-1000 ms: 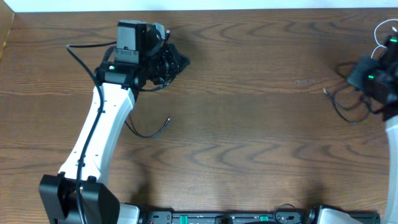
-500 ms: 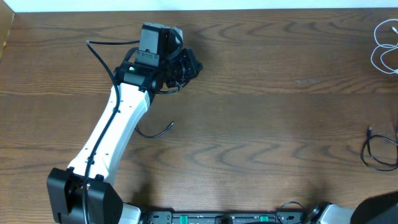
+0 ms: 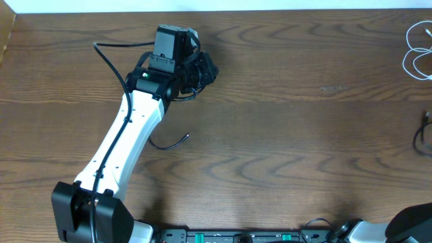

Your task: Untangle cables

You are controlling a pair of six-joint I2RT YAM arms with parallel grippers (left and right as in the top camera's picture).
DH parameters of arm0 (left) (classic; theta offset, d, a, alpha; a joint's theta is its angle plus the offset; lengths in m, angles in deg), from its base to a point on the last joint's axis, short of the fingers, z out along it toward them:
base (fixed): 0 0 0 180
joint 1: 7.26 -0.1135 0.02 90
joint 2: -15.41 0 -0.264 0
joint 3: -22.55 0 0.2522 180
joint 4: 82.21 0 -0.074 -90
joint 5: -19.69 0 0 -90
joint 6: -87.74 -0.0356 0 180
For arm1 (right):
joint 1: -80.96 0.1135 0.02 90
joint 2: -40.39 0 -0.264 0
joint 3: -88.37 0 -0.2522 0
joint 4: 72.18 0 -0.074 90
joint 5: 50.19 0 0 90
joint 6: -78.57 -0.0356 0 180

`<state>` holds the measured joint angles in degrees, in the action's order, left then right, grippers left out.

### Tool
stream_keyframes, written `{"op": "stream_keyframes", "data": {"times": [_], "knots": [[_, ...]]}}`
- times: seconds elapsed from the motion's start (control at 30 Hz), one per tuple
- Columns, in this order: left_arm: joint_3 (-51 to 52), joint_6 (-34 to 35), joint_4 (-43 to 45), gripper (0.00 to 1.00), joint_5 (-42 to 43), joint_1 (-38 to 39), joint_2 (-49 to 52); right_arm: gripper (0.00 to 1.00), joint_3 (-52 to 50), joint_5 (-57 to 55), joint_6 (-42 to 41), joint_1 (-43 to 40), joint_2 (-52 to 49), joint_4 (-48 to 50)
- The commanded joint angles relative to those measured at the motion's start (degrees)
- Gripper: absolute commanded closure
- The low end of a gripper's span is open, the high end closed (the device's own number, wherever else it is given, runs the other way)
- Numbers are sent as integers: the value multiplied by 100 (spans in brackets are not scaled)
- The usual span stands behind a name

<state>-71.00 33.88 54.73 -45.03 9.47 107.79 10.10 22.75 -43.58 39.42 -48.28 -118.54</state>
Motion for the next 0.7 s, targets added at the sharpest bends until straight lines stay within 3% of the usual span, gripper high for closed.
{"op": "stream_keyframes", "data": {"times": [0.0, 0.07, 0.1, 0.13, 0.2, 0.3, 0.47, 0.67], "knots": [[-15, -57, 28, 93, -96, 13, 15, 98, 122, -251, -105, -42, 13, -247], [-15, -59, 26, 93, -96, 13, 15, 81, 122, -227, -105, -37, -59, -448], [-15, -59, 26, 93, -96, 13, 15, 64, 122, -188, -105, -37, -118, -573], [-15, -59, 26, 92, -96, 13, 15, 36, 122, -17, -105, -37, -190, -721], [-15, -59, 24, 93, -92, 13, 15, 15, 122, 444, -103, -37, -240, -870], [-15, -291, 26, 93, 33, 13, 15, 7, 122, 1488, -50, -37, -240, -1003], [-15, -1252, 22, 93, 741, 7, 15, 1, 120, 4358, 1139, 208, -245, -1167], [-15, -1362, 153, 92, 1370, 463, 258, 1, 120, 4507, 1464, 933, -245, -1460]]}}
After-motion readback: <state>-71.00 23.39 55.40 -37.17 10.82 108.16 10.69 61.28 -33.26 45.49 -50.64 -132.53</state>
